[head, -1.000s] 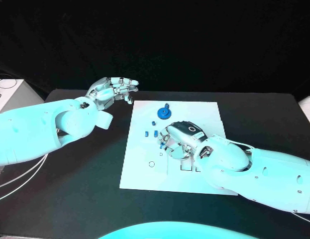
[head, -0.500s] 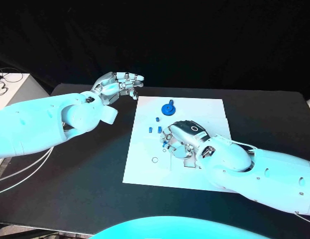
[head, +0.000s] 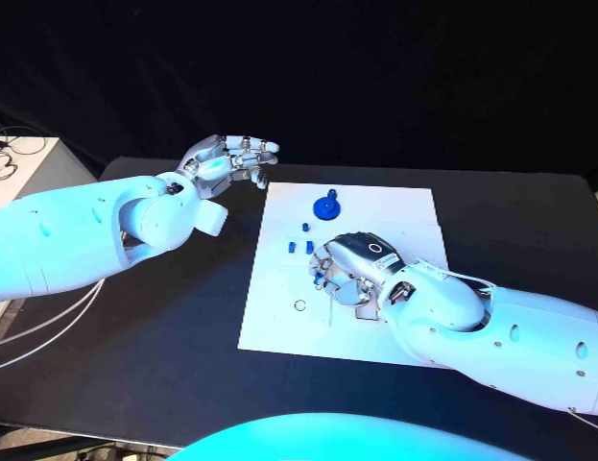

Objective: Assemble the parts on the task board

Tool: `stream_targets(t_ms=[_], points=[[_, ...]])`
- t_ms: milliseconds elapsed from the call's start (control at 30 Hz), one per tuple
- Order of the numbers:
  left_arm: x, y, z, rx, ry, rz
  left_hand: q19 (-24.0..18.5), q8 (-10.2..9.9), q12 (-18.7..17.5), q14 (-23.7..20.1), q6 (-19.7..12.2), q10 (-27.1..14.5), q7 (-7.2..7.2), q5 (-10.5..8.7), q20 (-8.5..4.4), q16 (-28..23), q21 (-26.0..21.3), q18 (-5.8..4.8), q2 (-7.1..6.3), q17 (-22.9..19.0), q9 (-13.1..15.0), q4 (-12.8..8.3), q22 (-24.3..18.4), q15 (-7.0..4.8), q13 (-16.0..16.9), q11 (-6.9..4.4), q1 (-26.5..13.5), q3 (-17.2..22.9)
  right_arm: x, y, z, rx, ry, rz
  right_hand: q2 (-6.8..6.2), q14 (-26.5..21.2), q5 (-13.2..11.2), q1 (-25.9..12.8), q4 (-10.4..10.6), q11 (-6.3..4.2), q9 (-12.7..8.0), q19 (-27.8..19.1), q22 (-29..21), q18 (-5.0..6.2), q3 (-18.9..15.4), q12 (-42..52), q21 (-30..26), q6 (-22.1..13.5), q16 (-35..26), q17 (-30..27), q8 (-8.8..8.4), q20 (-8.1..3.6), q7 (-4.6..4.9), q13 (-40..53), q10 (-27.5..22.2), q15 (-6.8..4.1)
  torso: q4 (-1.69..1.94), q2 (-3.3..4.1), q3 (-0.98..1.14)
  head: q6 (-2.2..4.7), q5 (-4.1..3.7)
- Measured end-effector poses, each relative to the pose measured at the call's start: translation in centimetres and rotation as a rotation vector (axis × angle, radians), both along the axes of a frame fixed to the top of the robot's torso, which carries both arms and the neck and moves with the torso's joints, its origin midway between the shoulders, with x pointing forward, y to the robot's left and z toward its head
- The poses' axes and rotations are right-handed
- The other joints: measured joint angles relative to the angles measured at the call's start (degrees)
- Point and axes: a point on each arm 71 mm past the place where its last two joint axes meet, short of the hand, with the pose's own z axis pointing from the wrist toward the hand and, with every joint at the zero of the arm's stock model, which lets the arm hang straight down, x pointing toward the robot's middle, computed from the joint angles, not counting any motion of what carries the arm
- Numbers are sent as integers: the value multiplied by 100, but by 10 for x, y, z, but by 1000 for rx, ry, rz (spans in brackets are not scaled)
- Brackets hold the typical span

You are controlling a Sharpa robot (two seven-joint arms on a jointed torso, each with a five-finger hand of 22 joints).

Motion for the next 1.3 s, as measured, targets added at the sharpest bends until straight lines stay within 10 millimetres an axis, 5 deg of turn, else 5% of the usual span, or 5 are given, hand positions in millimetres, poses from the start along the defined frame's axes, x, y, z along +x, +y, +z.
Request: stream_targets(t_ms=[1300], points=[[1,4,-1,7,7,8,21,0,22,0,-52,-20,10,0,21,0,-22,0,0,0,-4,0,-6,0,-5,20,0,0,-3,-4,-2,-18,10,4,14,0,0,12,-31,18,11,0,3,0,1,-11,0,-3,22,-1,-25,0,1,-2,18,0,-2,0,1,-21,18]])
